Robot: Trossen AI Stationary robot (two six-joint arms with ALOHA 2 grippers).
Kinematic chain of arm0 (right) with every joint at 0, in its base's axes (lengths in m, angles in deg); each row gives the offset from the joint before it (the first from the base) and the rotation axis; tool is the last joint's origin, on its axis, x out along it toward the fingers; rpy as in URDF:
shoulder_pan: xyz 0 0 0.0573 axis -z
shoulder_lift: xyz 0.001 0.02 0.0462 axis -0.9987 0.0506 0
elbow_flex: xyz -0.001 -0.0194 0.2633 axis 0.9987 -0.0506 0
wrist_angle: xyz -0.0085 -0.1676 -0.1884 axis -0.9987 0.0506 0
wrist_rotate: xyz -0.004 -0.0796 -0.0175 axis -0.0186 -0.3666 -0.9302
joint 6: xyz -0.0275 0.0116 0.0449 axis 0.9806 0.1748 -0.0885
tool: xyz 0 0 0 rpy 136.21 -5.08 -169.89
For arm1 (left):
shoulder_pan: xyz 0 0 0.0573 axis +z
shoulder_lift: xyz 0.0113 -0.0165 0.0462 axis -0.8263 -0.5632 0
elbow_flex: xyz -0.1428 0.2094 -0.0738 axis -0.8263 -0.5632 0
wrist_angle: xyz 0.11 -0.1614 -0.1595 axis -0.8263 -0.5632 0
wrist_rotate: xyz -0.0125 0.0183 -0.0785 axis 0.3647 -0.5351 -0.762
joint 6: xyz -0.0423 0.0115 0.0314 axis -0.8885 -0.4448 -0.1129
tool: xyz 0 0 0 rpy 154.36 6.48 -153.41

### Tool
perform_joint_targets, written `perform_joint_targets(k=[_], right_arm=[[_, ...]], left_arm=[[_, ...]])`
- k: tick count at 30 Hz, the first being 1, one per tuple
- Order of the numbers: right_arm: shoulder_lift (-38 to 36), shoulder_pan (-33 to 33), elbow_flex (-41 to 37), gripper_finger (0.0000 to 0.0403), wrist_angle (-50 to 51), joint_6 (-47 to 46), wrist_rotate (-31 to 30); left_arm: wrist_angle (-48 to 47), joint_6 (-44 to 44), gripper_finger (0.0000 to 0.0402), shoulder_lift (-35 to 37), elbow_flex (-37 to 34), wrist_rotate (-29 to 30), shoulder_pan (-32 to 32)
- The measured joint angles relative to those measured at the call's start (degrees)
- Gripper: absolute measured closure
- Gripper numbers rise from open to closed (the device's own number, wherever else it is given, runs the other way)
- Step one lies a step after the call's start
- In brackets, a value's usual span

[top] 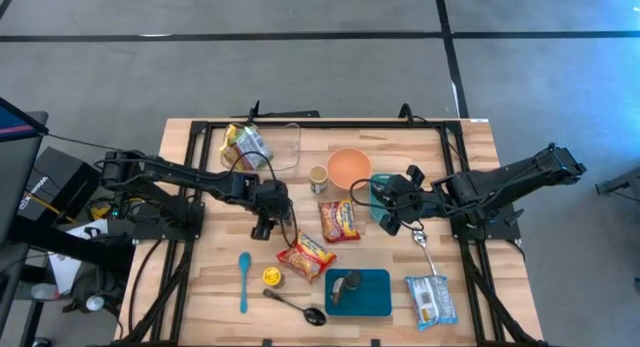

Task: Pick & Place Food Item
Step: Put the black seasoning can into the blue bin

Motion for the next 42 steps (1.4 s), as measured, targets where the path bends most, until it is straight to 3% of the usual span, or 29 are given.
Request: perform_joint_targets(k=[19, 42], right_arm=[[0.0, 0.0, 0.0, 0.0331, -0.2, -0.1, 0.0], [0.0, 0.0, 0.0, 0.0331, -0.9, 0.0, 0.0]], left_arm=[[0.0, -2.9, 0.0274, 0.0, 0.0, -0.2, 0.0], [0.2, -2.9, 0.0273, 0.0, 0.0, 0.1, 0.0]])
